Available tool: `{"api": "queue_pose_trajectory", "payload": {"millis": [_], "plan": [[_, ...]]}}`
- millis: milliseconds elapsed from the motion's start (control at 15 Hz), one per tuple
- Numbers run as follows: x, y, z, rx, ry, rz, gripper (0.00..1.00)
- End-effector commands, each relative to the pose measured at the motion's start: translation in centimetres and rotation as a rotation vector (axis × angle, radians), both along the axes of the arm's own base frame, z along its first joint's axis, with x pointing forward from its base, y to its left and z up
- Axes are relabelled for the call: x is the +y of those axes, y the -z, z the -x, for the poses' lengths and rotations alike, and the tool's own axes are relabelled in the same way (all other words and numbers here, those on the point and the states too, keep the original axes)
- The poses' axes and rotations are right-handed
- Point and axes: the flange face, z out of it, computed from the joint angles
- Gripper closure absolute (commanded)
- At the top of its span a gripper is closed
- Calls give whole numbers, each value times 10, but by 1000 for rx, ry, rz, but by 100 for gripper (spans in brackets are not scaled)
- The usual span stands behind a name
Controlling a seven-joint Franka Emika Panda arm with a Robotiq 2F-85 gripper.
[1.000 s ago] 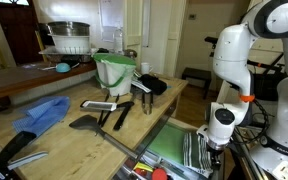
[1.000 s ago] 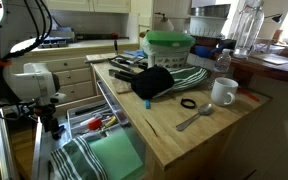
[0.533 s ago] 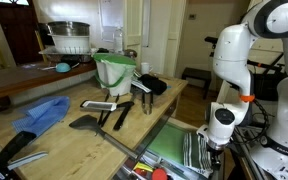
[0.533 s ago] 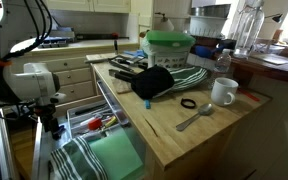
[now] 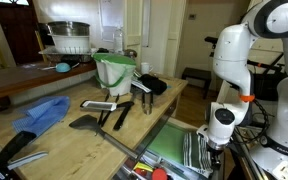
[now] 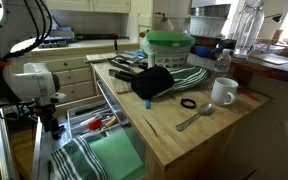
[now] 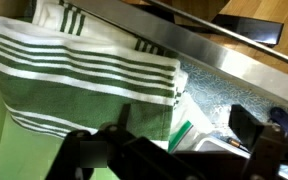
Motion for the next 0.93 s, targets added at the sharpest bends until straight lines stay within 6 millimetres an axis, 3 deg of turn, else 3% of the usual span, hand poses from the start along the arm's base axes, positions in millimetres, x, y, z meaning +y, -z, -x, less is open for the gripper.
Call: {"api": "queue_pose_trajectory", "payload": {"millis": [0,867], "plan": [[0,1,5,4,13,-21,0],[0,0,0,0,0,0,0]]}}
